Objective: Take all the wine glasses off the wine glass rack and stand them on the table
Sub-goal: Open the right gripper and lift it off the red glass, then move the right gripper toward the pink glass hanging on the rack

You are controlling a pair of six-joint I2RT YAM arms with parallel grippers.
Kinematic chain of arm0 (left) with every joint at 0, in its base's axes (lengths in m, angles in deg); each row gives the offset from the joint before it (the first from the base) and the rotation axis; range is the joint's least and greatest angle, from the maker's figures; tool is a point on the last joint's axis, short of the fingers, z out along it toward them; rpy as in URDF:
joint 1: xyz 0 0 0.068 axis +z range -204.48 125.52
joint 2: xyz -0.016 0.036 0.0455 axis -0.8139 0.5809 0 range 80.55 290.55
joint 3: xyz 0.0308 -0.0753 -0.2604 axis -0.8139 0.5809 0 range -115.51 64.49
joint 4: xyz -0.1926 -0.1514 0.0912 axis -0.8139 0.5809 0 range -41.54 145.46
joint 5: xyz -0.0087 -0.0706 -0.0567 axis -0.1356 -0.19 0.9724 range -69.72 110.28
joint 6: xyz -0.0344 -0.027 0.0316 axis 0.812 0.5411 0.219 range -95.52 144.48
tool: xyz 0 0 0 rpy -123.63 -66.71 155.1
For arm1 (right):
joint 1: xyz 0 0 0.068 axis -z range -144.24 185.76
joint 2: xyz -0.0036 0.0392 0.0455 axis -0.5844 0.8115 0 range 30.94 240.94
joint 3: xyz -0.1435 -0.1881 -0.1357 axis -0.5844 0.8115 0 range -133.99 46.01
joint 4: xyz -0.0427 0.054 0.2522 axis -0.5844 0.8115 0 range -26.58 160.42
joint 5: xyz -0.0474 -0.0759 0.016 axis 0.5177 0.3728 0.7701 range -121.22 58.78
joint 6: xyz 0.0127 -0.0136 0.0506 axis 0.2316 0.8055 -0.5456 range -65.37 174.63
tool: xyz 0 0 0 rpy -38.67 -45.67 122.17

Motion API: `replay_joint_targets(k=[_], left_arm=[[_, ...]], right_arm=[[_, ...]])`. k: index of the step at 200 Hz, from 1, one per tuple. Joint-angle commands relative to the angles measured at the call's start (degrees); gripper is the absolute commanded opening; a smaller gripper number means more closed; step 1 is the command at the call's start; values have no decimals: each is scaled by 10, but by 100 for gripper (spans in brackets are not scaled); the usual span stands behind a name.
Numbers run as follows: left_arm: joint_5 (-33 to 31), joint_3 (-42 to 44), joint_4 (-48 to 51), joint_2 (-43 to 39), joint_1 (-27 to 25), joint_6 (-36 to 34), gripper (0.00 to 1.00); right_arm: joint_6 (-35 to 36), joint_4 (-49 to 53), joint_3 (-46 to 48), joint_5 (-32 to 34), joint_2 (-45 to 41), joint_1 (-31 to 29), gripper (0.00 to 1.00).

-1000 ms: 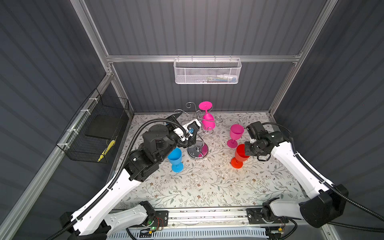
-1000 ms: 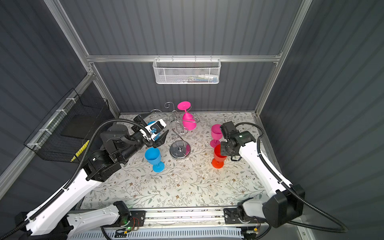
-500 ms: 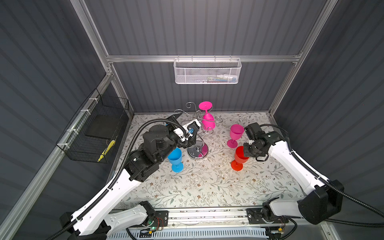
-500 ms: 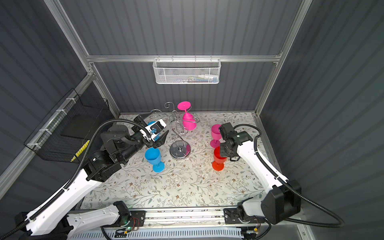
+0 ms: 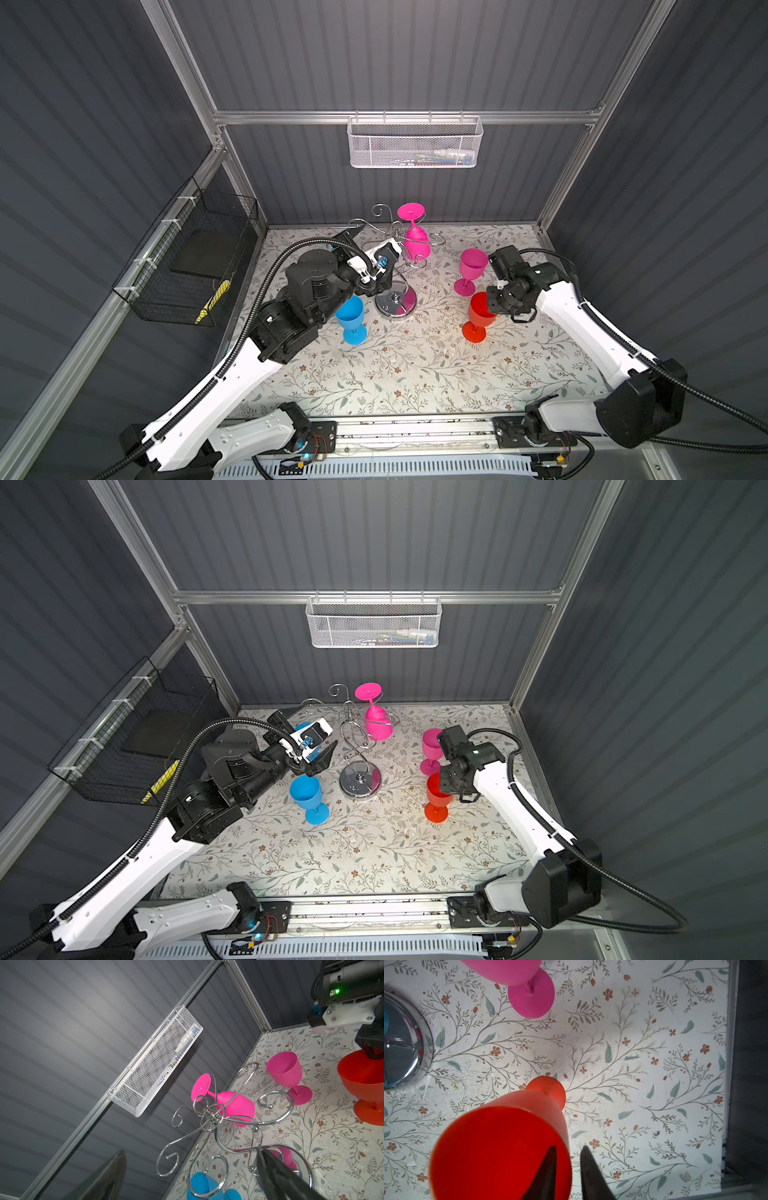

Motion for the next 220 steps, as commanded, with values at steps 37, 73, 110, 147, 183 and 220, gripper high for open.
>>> replay_joint_targets(k=[37,73,110,147,183,220], left_arm=[[-7,-7,-9,1,1,16,100],[-12,-3,-35,5,1,19,100],[-12,-1,-53,11,2,25,100],[-14,-1,-56,12,2,32,100],[-45,-5,-62,8,1,64,100],[-70,-1,-55,-3,2,80,100]], right_arm=[[2,21,-12,17,-10,-2,31],[12,47,-34,33,-18,-1,36],[18,72,-74,32,-35,-1,40],[49,92,-152,30,-33,-2,44],[73,78,-246,-31,-4,-2,46],[67,-14,-300,-159,35,-1,47]])
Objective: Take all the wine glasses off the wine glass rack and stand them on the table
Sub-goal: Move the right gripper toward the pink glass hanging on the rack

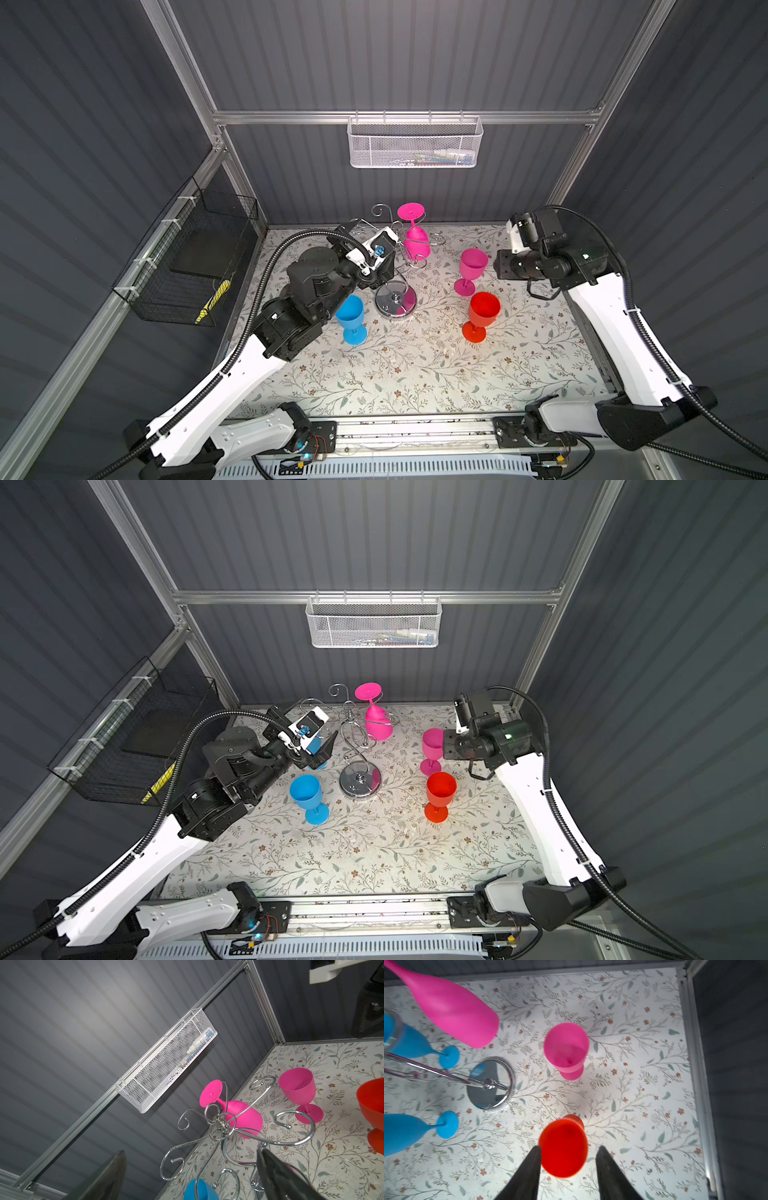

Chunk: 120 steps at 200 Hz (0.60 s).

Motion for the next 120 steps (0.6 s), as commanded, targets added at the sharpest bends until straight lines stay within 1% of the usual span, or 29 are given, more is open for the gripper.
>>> replay_joint_targets(k=[1,36,41,46,74,100,111,120], left_arm=[[-31,-1,-10,-15,1,25,100],[-42,-6,11,-24,1,32,100],[-43,-4,12,-27,1,33,100],[-43,-3,13,-29,1,35,100],[-43,6,21,-40,1,44,100],[-40,7,33,-44,1,52,100],[-37,8,35,-45,1,56,100],[-34,9,37,-45,1,58,100]], right_arm=[[5,-59,-34,-102,33,-1,46],[-23,-118,-122,-227,111,8,47],[-29,-127,-134,-236,124,11,47],[-36,-134,-148,-266,136,13,46],[-84,-180,-210,-336,203,27,46],[-137,-228,-249,-397,261,41,45],[-161,-249,-261,-424,284,47,44],[-175,-265,-268,-445,303,50,41]])
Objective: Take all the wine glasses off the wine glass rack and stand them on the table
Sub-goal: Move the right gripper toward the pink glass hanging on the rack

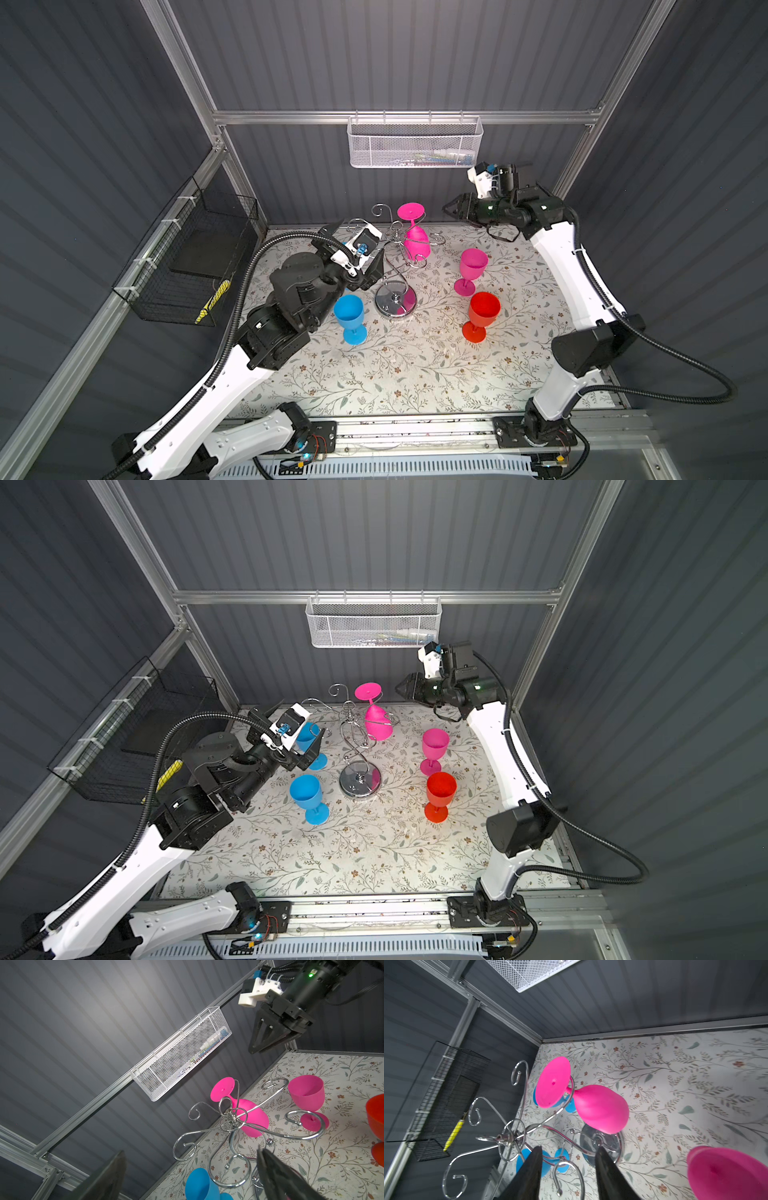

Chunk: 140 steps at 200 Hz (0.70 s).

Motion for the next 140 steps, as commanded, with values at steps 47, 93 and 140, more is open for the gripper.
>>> replay_joint_targets(k=[47,93,140], left_arm=[[14,9,24,-9,1,31,100],[10,18,26,-11,1,39,100],[15,19,25,-12,1,44,100]], right_arm=[[-107,-98,-66,-151,120,13,38],[-161,-170,-68,-205,160,18,35],[-176,-188,-68,-227,171,20,35]])
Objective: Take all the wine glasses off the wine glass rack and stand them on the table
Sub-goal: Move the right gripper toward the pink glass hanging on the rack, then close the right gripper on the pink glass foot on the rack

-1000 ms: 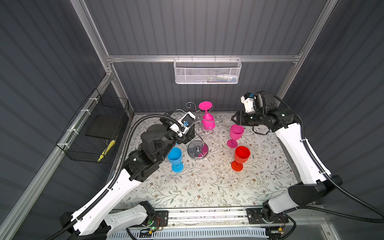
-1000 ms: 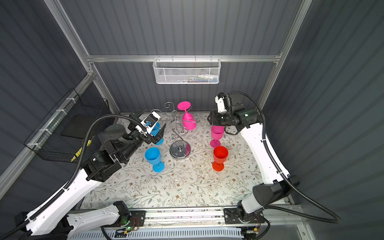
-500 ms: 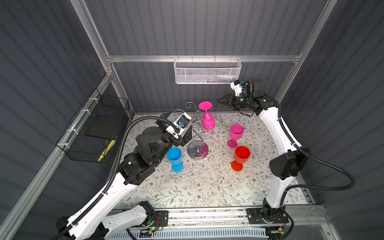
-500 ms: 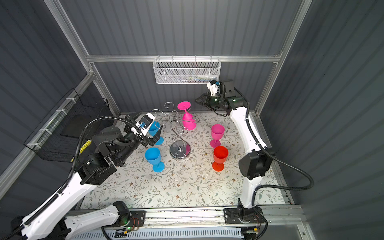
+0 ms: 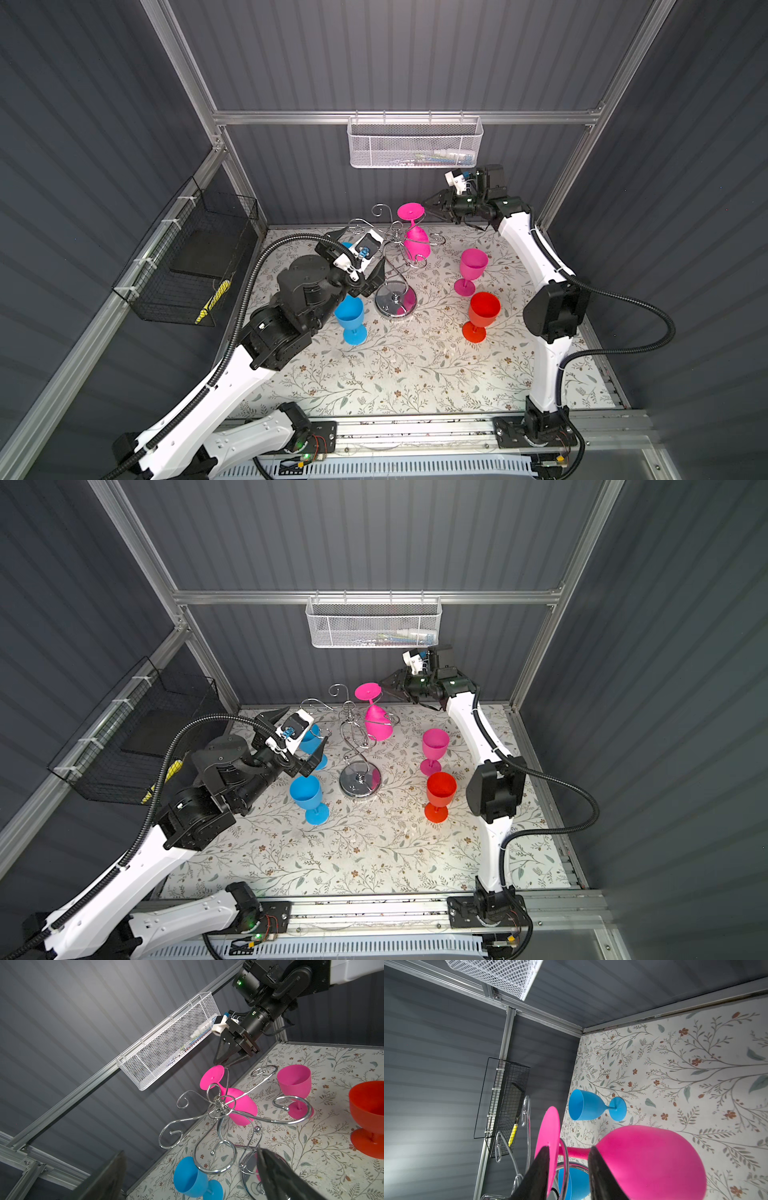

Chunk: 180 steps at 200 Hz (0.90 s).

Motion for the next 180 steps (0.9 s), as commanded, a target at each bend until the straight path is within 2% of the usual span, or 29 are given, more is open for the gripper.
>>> replay_joint_targets(k=[1,93,180], left_arm=[[7,3,-1,-10,1,13,100],[13,4,2,-14,1,18,100],[11,5,3,-20,2,18,100]], right_arm=[[-16,-29,-17,-32,2,3,35],[-38,-38,-28,-42,20,3,31],[-44,-25,-44,-42,38,-1,32]])
